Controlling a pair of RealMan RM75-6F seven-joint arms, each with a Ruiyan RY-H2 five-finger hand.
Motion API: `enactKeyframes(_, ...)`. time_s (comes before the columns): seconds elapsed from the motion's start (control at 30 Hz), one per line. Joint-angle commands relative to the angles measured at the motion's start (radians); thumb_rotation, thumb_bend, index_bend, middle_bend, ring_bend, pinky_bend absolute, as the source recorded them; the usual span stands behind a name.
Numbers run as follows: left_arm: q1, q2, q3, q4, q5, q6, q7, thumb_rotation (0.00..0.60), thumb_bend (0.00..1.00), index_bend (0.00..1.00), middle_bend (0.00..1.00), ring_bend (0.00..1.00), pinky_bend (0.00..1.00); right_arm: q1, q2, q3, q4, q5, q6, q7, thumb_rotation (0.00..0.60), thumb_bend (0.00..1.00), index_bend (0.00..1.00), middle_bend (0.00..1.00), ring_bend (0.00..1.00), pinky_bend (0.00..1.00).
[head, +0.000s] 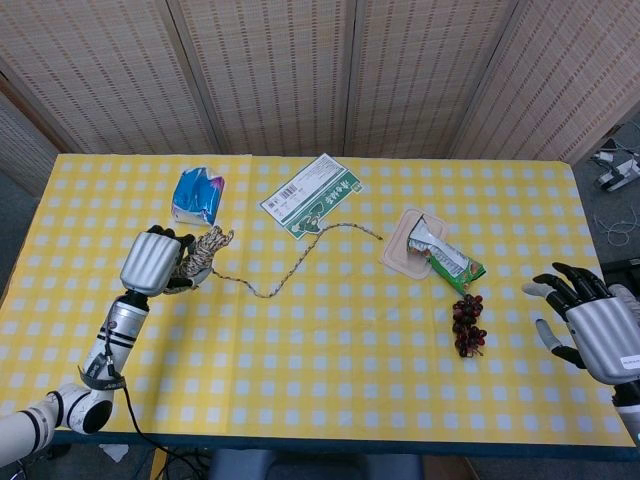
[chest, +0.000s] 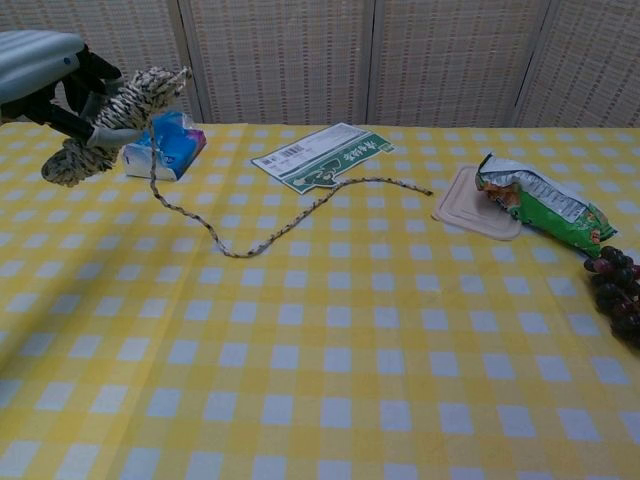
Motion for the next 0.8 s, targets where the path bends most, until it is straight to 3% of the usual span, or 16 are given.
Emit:
enactKeyframes(0.03, 0.021, 0.062, 0.01, -0.08, 0.054, 0.044, -0.013, 0.403, 0.24, 0.71, 0.72, 0.55, 0.47, 0.06, 0.017, 0.016, -0.045, -0.005, -0.081, -0.04, 0.6, 0.42, 0.3, 0.27, 0.13, 0.16)
enactKeyframes(0.4, 0.055, 0.167, 0.013, -0.245, 0.106, 0.084, 0.024, 0.395, 0.24, 0.71, 0.72, 0.55, 0.47, 0.302, -0.019, 0.105, -0.095, 0.102, -0.395, -0.136, 0.6, 0.44, 0.3, 0.27, 0.13, 0.17)
enactKeyframes(0.8, 0.089, 0.223, 0.022, -0.337, 0.12, 0.097, 0.049, 0.385, 0.24, 0.71, 0.72, 0.55, 0.47, 0.597, -0.23, 0.195, 0.029, 0.363, -0.684, -0.308, 0.6, 0.45, 0.31, 0.27, 0.13, 0.17)
